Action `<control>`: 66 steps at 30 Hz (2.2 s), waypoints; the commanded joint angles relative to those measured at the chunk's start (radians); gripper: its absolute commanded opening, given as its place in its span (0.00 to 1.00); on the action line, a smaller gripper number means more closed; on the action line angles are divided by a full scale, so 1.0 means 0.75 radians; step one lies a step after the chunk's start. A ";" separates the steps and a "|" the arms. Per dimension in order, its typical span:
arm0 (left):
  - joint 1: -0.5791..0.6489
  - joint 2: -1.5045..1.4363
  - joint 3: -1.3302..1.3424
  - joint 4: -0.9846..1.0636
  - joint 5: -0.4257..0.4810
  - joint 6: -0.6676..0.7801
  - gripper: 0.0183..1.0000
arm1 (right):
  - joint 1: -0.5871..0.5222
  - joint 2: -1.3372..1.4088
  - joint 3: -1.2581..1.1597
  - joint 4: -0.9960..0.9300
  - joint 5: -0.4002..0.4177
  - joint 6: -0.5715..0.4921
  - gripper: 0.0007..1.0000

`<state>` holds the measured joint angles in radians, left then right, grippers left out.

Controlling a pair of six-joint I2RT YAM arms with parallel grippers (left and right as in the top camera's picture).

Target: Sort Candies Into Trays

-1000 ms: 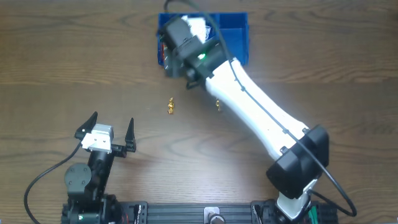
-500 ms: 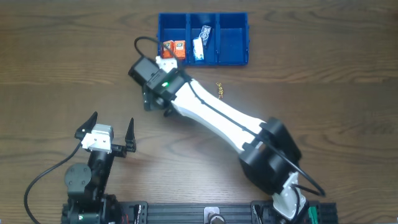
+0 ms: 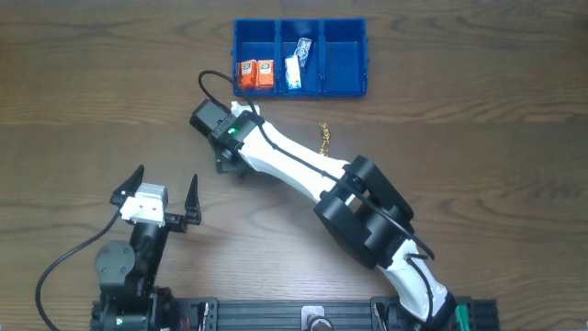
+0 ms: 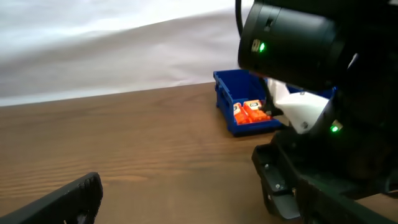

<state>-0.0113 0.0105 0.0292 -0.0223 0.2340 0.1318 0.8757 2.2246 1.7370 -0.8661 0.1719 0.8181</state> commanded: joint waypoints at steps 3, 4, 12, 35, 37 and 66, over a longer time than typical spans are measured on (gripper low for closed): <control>-0.003 -0.008 -0.032 -0.043 0.024 0.015 1.00 | -0.034 0.022 -0.004 0.022 0.039 0.058 0.84; -0.003 -0.008 -0.032 -0.043 0.024 0.015 1.00 | -0.037 0.022 -0.004 0.023 0.042 0.058 0.84; -0.003 -0.008 -0.032 -0.043 0.024 0.015 1.00 | -0.048 0.046 -0.004 0.063 0.069 0.025 0.82; -0.003 -0.008 -0.032 -0.043 0.024 0.014 1.00 | -0.052 0.094 -0.004 0.069 0.074 0.020 0.54; -0.003 -0.008 -0.032 -0.043 0.024 0.015 1.00 | -0.052 0.094 -0.004 0.069 0.074 0.020 0.48; -0.003 -0.008 -0.032 -0.043 0.024 0.015 1.00 | -0.051 0.018 -0.003 0.050 0.075 -0.042 0.19</control>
<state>-0.0113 0.0105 0.0292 -0.0223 0.2340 0.1322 0.8474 2.2772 1.7370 -0.8143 0.2134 0.8207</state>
